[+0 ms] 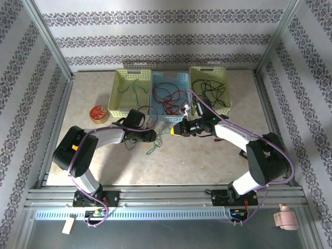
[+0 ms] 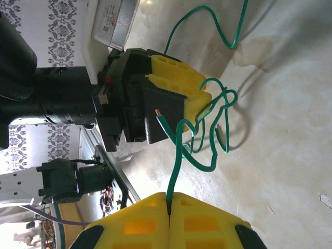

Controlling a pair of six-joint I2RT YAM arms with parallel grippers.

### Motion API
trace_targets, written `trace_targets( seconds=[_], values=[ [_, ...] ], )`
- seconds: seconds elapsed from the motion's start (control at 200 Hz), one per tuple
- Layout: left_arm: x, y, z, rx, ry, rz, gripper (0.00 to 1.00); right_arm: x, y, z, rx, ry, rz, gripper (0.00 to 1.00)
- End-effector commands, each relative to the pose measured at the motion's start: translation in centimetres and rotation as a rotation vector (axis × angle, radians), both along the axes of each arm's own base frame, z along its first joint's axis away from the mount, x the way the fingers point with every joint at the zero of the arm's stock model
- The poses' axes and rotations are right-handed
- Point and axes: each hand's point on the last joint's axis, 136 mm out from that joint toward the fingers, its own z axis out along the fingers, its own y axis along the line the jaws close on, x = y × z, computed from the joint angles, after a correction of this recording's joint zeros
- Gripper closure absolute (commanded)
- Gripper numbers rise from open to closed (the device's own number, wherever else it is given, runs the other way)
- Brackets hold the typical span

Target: Untangle the cables

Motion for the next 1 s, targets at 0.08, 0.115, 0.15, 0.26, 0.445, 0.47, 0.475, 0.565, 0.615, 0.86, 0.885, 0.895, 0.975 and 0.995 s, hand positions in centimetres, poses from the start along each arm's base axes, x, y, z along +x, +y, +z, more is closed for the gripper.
trace_targets(
  seconds=[0.08, 0.115, 0.15, 0.26, 0.445, 0.47, 0.475, 0.565, 0.615, 0.86, 0.885, 0.895, 0.975, 0.995],
  values=[
    [-0.4, 0.5, -1.9, 0.143, 0.018, -0.039, 0.66, -1.2, 0.6, 0.9, 0.023, -0.029, 0.048, 1.0],
    [-0.4, 0.5, -2.1, 0.164, 0.019, -0.045, 0.68, -1.3, 0.6, 0.9, 0.023, -0.032, 0.051, 1.0],
    [-0.4, 0.4, -2.5, 0.185, 0.023, -0.052, 0.69, -1.4, 0.7, 0.9, 0.023, -0.032, 0.054, 1.0],
    [-0.6, 0.2, -3.7, 0.253, 0.044, -0.079, 0.72, -1.5, 0.8, 1.1, 0.023, -0.04, 0.058, 1.0],
    [-1.2, 1.7, -5.8, 0.356, 0.105, -0.043, 0.95, -0.9, 0.2, 1.7, -0.004, -0.088, 0.014, 1.0],
    [-1.4, 2.0, -6.0, 0.368, 0.112, -0.037, 0.98, -0.7, -0.2, 1.7, -0.018, -0.097, -0.007, 1.0],
    [-1.4, 2.0, -6.1, 0.37, 0.113, -0.036, 0.99, -0.6, -0.3, 1.7, -0.021, -0.1, -0.013, 1.0],
    [-1.8, 2.7, -6.7, 0.396, 0.131, -0.023, 1.0, 0.6, -2.0, 1.7, -0.093, -0.156, -0.116, 1.0],
    [-2.1, 3.1, -6.8, 0.41, 0.136, -0.017, 1.0, 1.4, -3.3, 1.7, -0.134, -0.189, -0.188, 1.0],
    [-3.2, 4.5, -6.6, 0.44, 0.147, 0.025, 1.0, 3.8, -11.5, 2.1, -0.306, -0.28, -0.573, 1.0],
    [-3.4, 4.5, -6.5, 0.438, 0.147, 0.024, 1.0, 3.9, -12.3, 2.2, -0.314, -0.285, -0.608, 1.0],
    [-3.4, 4.6, -6.5, 0.438, 0.147, 0.024, 1.0, 3.9, -12.6, 2.3, -0.316, -0.289, -0.62, 1.0],
    [-3.7, 5.0, -6.3, 0.441, 0.147, 0.032, 1.0, 3.8, -15.0, 2.7, -0.347, -0.297, -0.72, 1.0],
    [-3.7, 5.0, -6.2, 0.44, 0.144, 0.034, 1.0, 3.7, -15.6, 2.8, -0.354, -0.298, -0.744, 1.0]
  ],
)
